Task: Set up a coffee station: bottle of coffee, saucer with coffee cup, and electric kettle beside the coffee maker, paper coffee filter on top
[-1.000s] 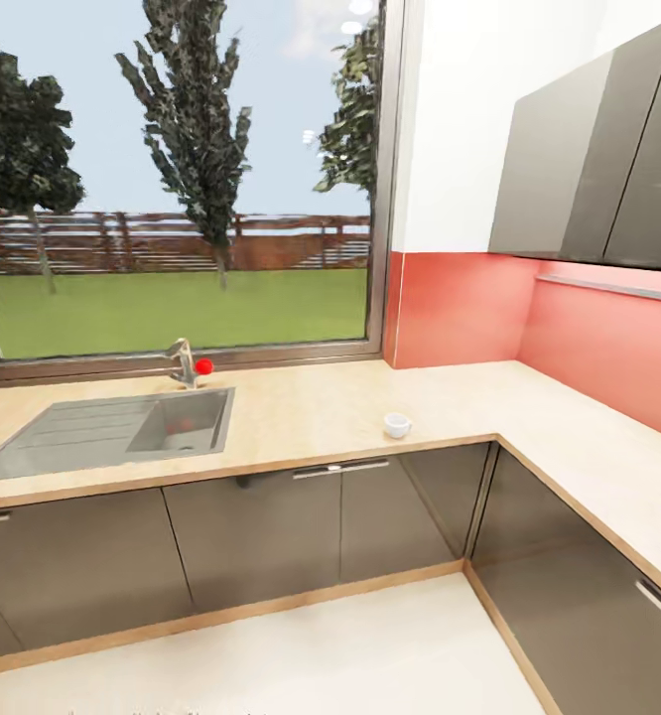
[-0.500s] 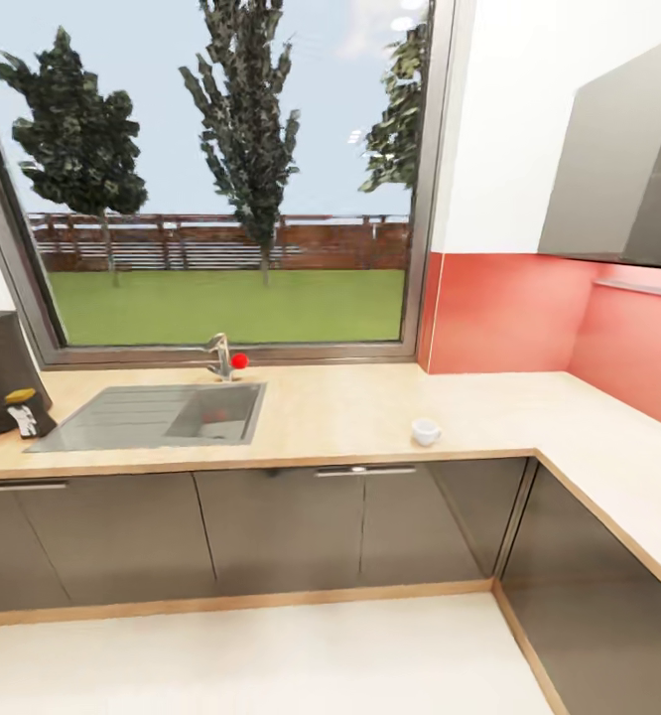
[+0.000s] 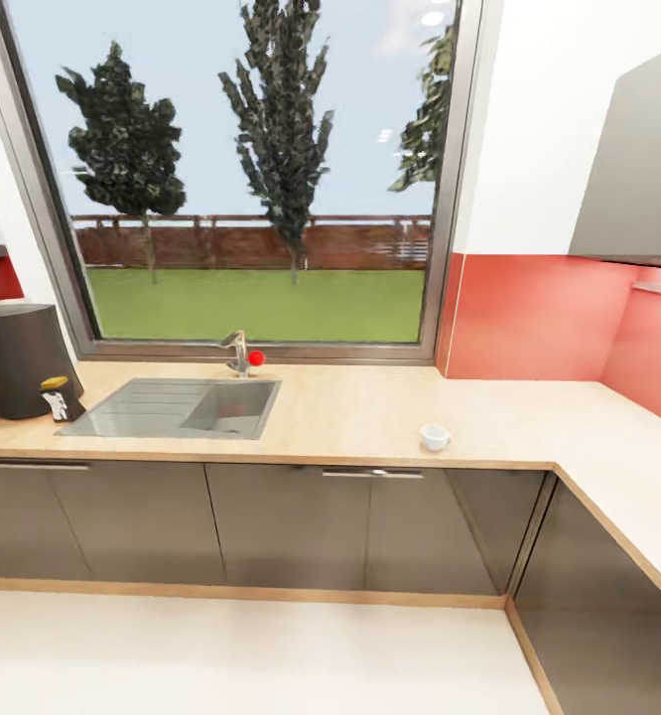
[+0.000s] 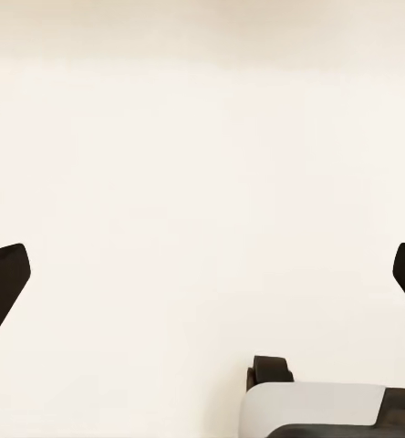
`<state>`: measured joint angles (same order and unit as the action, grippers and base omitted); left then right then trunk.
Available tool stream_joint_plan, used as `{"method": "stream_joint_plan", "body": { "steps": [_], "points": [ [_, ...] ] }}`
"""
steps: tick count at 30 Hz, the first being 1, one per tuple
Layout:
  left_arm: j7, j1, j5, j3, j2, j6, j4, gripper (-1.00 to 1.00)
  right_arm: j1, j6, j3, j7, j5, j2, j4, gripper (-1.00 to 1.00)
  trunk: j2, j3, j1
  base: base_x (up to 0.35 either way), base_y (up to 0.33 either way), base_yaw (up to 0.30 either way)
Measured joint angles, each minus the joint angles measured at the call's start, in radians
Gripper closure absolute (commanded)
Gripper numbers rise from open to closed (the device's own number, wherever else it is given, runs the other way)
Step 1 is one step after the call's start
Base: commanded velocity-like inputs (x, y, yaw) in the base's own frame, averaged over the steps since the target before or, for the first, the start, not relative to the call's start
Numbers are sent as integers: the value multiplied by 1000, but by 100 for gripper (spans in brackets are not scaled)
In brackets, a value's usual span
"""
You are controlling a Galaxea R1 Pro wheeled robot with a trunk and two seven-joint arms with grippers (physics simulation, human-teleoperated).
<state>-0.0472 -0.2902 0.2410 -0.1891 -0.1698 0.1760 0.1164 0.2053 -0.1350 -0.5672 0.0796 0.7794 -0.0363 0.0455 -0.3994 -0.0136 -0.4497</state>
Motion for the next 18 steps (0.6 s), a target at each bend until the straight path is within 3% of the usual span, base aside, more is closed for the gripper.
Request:
{"method": "stream_joint_plan", "body": {
  "steps": [7, 13, 16, 18],
  "points": [
    [0, 0, -2, 0, 0, 0, -1, -100, 0, -1, 2, 0, 1, 0, 2, -100, 0, 0, 0, 0, -7, 3],
    [-2, 31, -15, -4, -24, -2, -2, -100, 0, -1, 5, 2, -2, -4, 31, -100, 0, 0, 0, 0, 0, 0],
    [-3, 49, -28, -11, -29, -4, -2, -100, 2, -1, 7, -23, -2, -63, 116, -100, 0, 0, 0, 0, 0, 0],
    [-2, 55, -62, -11, -27, -4, -1, -100, 7, -2, 11, -93, 0, -132, 219, -100, 0, 0, 0, 0, 0, 0]
  ]
}}
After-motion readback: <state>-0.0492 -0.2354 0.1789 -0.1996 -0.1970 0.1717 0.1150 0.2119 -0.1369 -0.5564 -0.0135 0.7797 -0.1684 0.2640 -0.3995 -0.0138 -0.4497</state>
